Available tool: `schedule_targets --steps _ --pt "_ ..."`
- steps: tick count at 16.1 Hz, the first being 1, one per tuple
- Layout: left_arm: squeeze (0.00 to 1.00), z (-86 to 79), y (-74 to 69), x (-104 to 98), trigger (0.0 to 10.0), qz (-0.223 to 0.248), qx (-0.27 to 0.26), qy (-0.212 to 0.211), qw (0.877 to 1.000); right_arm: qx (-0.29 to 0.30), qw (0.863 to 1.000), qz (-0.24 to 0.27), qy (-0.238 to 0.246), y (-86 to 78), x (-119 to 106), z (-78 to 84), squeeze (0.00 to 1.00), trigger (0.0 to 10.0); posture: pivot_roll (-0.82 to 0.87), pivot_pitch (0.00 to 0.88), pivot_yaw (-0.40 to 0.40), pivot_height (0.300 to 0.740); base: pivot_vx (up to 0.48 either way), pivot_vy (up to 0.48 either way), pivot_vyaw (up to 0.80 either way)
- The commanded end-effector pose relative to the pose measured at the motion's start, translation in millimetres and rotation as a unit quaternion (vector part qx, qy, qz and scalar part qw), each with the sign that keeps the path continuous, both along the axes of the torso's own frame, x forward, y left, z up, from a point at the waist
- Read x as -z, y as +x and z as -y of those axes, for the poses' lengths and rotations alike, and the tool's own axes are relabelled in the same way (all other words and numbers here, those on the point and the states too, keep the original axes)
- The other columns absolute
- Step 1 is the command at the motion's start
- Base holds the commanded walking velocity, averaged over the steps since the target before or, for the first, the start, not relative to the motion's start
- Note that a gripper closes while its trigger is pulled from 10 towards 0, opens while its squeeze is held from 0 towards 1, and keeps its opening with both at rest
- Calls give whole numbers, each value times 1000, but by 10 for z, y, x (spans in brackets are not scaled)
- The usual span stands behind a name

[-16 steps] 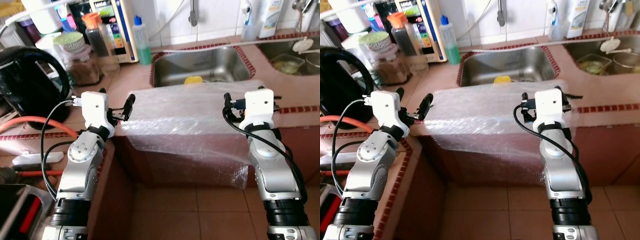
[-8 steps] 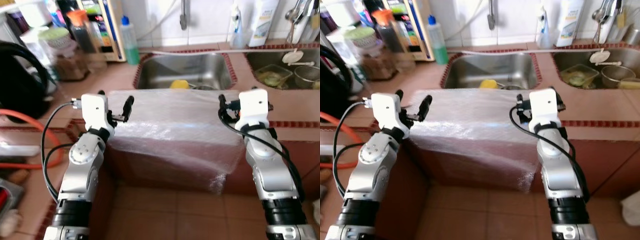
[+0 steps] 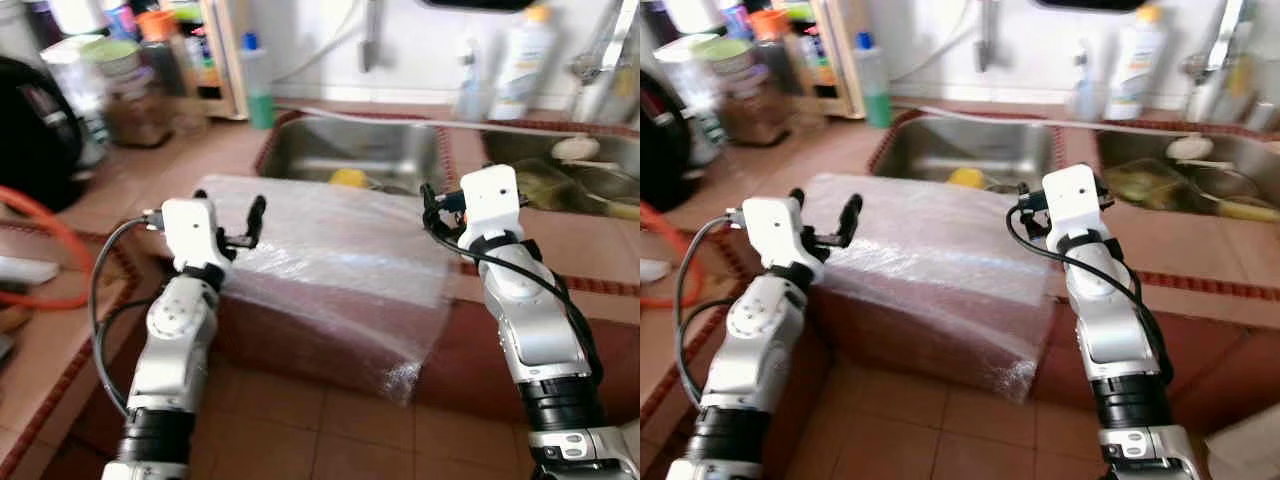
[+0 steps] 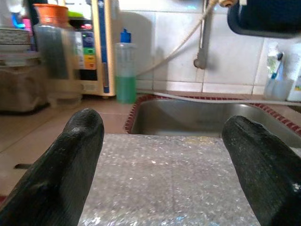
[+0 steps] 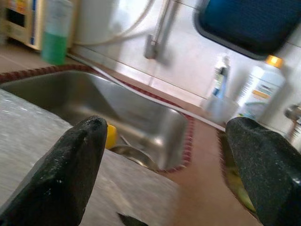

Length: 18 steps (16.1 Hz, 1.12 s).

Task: Kitchen organization

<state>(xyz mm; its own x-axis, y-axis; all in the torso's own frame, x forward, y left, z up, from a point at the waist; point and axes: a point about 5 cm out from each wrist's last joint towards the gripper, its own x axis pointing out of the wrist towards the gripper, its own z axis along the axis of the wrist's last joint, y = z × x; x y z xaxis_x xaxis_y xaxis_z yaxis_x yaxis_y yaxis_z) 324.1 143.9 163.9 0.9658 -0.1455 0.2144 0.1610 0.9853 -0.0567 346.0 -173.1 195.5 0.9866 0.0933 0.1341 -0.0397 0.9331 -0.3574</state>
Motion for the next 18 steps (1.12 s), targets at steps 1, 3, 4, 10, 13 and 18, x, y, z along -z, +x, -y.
schedule_targets --steps 1,3,4,10,13,18 --pt "0 -43 -2 -25 10000 7 -11 4 1000 -12 1000 5 -1 17 -36 -40 0 10000 -275 0 27 740 0 0 0" --pt "0 -48 -6 -32 10000 9 -14 7 1000 -25 1000 12 -8 20 -47 -92 0 10000 -264 0 28 740 0 0 400" --pt "0 -68 -4 -37 10000 10 -17 12 1000 -26 999 13 -13 20 -43 -126 0 10000 -264 0 38 740 0 0 800" --pt "0 -117 38 -72 10000 12 -24 32 999 -22 1000 15 9 -26 32 -173 0 10000 -273 6 93 740 0 0 800" --pt "0 -139 43 -77 10000 14 -30 48 998 -21 1000 15 13 -46 58 -178 0 10000 -276 9 108 740 0 0 796" --pt "0 -286 -18 103 10000 -27 -67 51 996 -54 998 8 20 -89 137 -308 0 10000 -261 16 123 740 0 0 790"
